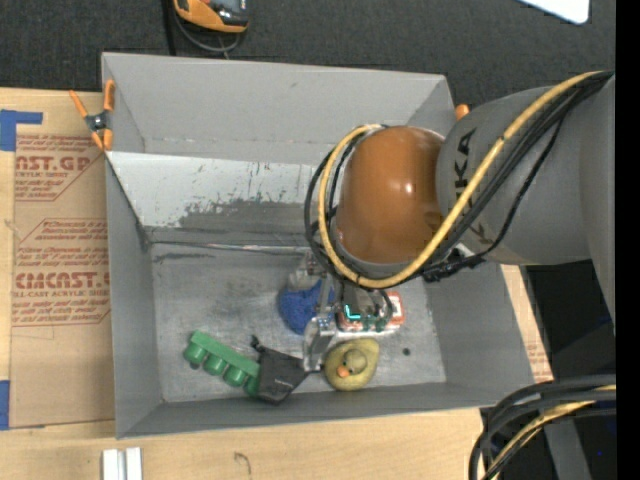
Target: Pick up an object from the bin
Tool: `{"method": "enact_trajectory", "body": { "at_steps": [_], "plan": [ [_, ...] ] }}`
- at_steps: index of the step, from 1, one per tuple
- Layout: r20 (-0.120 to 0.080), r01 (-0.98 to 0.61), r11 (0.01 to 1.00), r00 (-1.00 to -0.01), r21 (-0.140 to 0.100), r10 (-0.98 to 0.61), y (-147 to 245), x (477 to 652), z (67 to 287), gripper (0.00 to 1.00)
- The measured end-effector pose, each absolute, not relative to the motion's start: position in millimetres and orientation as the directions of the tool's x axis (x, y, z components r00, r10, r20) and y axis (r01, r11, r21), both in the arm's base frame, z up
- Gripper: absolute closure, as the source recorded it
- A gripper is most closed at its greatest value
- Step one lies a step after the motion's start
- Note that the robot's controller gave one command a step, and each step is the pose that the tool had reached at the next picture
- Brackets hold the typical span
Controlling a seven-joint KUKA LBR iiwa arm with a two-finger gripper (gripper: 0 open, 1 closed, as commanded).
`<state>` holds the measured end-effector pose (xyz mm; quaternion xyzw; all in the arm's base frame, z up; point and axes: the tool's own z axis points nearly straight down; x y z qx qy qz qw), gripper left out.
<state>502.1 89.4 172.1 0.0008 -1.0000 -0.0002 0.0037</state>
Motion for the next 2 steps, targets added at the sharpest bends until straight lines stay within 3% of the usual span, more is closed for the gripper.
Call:
{"method": "enact_trajectory", "body": {
  "at_steps": [1, 2],
  "plan": [
    [0.0, -0.001, 1.0, -1.0, 0.001, -0.001, 89, 503.9, 176, 0.0],
    [0.0, -0.192, 0.981, -0.981, 0.001, -0.192, 89, 493.5, 73, 1.0]
  ]
}}
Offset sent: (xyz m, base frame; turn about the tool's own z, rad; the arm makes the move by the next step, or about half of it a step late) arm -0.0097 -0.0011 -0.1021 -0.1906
